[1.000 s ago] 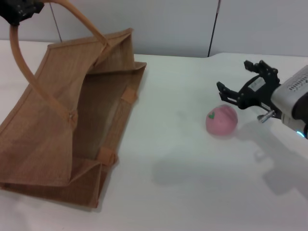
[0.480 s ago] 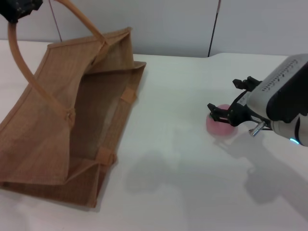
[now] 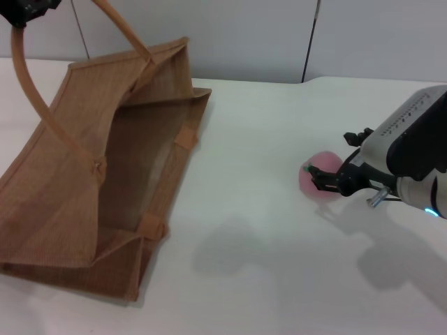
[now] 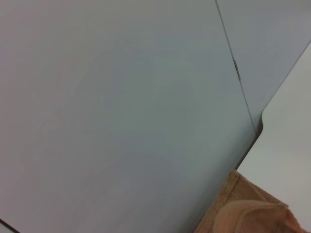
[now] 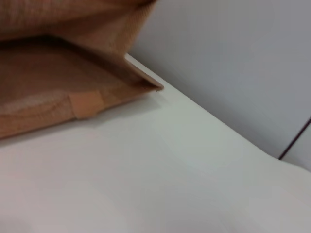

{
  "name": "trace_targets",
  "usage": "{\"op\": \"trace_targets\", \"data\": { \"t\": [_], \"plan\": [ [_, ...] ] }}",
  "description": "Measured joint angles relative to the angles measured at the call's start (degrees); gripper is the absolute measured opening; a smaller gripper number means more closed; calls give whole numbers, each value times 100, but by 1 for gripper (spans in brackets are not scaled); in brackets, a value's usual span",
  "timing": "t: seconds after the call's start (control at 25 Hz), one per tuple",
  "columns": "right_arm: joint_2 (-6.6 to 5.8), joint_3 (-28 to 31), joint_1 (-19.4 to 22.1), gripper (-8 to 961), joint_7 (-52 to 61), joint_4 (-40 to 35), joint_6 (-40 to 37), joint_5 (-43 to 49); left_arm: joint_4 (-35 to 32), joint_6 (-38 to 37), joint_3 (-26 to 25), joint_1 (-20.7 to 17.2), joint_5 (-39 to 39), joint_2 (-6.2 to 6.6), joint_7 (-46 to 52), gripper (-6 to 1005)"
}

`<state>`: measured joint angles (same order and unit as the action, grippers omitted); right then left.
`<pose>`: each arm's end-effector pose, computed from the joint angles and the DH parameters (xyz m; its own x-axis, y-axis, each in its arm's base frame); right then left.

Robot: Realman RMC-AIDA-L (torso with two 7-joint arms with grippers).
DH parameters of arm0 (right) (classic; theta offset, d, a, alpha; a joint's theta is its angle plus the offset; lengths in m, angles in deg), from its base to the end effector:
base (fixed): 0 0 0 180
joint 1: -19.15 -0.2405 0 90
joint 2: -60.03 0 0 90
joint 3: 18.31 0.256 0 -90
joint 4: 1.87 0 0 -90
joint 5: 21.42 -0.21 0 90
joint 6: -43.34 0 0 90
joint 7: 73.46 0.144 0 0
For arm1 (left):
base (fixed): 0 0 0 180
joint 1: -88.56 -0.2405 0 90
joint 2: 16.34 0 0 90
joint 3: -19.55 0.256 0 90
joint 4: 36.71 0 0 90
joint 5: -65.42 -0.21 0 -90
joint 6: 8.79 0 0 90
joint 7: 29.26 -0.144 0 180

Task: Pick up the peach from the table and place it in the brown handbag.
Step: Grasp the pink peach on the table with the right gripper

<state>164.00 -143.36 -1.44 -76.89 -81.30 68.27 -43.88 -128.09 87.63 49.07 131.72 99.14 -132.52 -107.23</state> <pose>0.2043 0.3463 -0.0490 0.9409 -0.3243 -0.0978 -0.2990 -0.6595 -0.6897 -0.1713 0.3883 0.1956 0.9800 0.1983 0.0195 0.1492 -0.6652 -0.7316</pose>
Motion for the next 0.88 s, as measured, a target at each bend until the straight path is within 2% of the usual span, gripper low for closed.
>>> {"op": "trace_targets", "data": {
  "t": [0.2,0.52,0.88],
  "plan": [
    [49,12,-57,835,-37,201,-15,-131,-3,0,26,26,6,-2,2,122],
    [135,38,-253,833,-889,661,-205,-1231,-3,0,-10,53,21,-12,12,122],
    [181,60,-315,832,-1112,848,-245,-1436,13,0,23,63,22,-21,12,122]
  ]
}}
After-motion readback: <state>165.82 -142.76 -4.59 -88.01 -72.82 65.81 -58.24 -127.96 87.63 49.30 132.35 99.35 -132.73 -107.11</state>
